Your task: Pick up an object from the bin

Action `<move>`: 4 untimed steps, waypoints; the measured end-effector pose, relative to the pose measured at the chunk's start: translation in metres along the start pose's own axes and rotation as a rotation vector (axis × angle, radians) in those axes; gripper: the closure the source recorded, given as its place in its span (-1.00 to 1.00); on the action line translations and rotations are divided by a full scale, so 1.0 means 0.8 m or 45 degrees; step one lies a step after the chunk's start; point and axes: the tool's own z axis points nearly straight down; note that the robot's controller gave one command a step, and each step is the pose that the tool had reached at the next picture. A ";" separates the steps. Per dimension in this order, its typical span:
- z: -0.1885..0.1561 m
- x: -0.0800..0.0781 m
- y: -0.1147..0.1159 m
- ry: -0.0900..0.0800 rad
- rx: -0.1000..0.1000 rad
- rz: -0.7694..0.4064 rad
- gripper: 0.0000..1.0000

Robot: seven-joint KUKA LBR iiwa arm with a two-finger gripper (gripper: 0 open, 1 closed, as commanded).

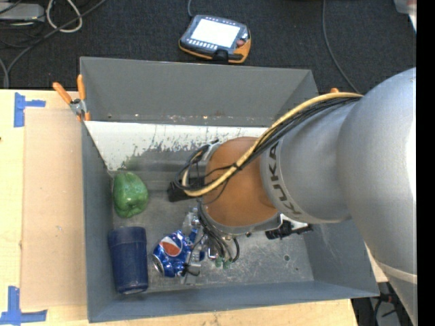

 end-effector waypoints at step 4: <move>0.017 0.012 0.012 -0.004 -0.004 -0.105 1.00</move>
Offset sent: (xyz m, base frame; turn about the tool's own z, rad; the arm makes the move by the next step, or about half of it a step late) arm -0.0088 0.0105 -0.0440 -0.0856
